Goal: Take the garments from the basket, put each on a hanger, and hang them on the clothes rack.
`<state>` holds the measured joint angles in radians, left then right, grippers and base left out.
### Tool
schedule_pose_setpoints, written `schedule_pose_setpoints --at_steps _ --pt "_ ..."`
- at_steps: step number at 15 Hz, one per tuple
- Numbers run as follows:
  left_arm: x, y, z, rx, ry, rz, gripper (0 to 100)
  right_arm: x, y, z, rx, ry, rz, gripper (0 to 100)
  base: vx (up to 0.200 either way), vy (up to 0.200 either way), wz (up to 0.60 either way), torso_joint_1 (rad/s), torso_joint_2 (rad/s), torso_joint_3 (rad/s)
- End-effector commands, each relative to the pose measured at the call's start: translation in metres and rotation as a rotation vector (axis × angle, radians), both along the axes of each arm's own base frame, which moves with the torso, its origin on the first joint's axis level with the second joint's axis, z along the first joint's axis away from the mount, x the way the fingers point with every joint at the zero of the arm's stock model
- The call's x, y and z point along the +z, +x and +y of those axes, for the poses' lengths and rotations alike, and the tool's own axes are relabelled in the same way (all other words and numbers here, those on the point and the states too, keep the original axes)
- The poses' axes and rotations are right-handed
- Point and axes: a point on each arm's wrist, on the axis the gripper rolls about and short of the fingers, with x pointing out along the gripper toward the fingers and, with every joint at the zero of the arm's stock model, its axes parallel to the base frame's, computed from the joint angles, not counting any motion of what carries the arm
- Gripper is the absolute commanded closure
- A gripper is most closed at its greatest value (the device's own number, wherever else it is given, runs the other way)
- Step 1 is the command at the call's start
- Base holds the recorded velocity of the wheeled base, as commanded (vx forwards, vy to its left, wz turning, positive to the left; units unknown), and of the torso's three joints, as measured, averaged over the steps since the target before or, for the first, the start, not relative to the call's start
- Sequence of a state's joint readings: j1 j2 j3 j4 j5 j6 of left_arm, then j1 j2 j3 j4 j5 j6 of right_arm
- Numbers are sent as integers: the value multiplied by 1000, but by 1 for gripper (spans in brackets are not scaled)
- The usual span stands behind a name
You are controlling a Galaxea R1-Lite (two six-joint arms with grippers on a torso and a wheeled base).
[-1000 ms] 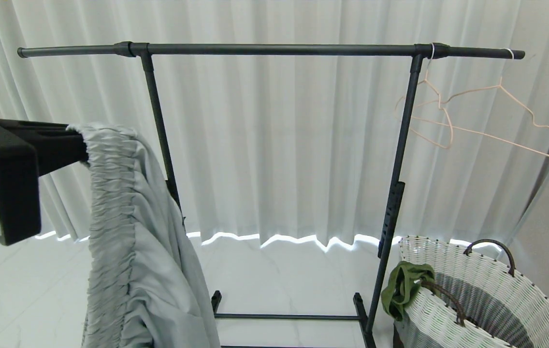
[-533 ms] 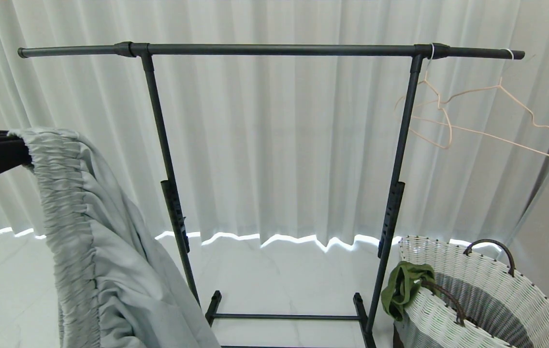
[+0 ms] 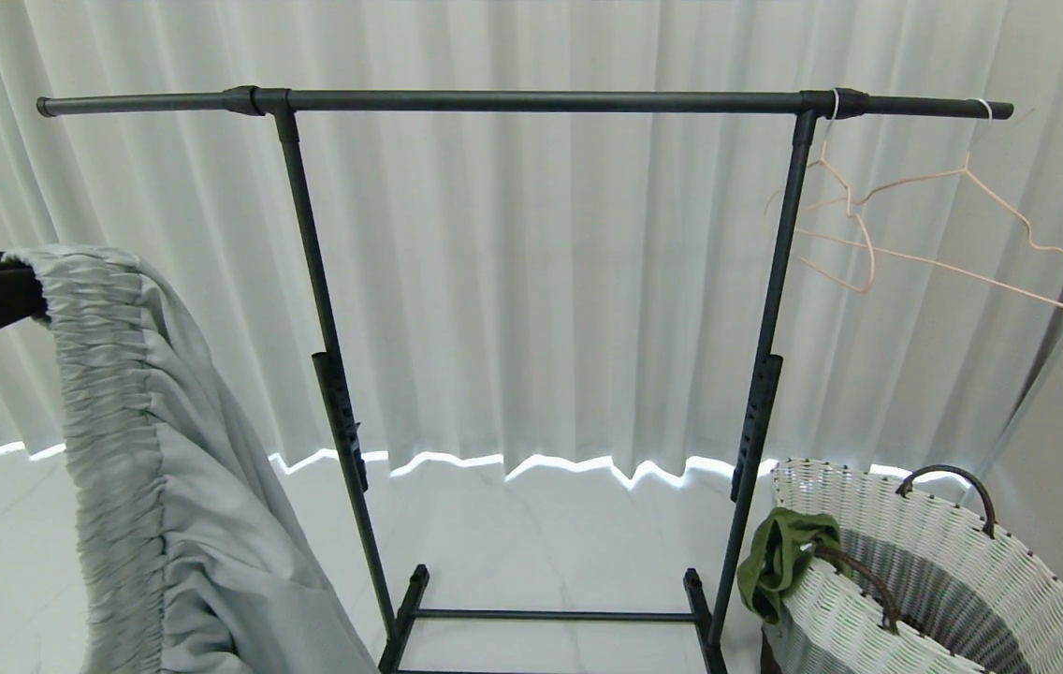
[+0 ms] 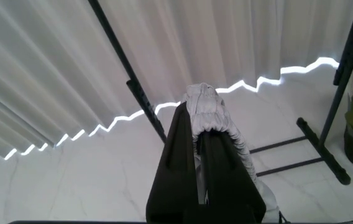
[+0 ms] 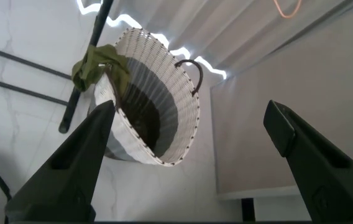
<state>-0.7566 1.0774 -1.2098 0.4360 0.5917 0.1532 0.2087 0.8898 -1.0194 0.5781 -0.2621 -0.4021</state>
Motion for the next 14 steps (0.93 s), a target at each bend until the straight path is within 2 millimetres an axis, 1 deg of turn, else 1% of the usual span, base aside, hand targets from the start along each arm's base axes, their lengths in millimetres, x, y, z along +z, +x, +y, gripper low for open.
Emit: schedule_pose_setpoints --at_steps 1,4,7,10,14 --pt "0 1 -1 1 1 1 100 0 1 0 -10 0 4 0 0 0 0 100 -300 -203" --pt "0 0 0 0 1 -1 100 0 2 0 -11 7 -2 0 0 0 0 152 -403 -256" --pt "5 1 -1 0 -22 -27 100 0 3 0 -10 9 -2 0 0 0 0 189 -463 -274" --pt "14 9 -6 0 -27 -118 100 0 5 0 -15 20 0 0 0 0 0 199 -479 -281" --pt "12 14 -10 5 -15 -110 100 0 15 2 -16 23 -8 0 0 0 0 215 -499 -276"
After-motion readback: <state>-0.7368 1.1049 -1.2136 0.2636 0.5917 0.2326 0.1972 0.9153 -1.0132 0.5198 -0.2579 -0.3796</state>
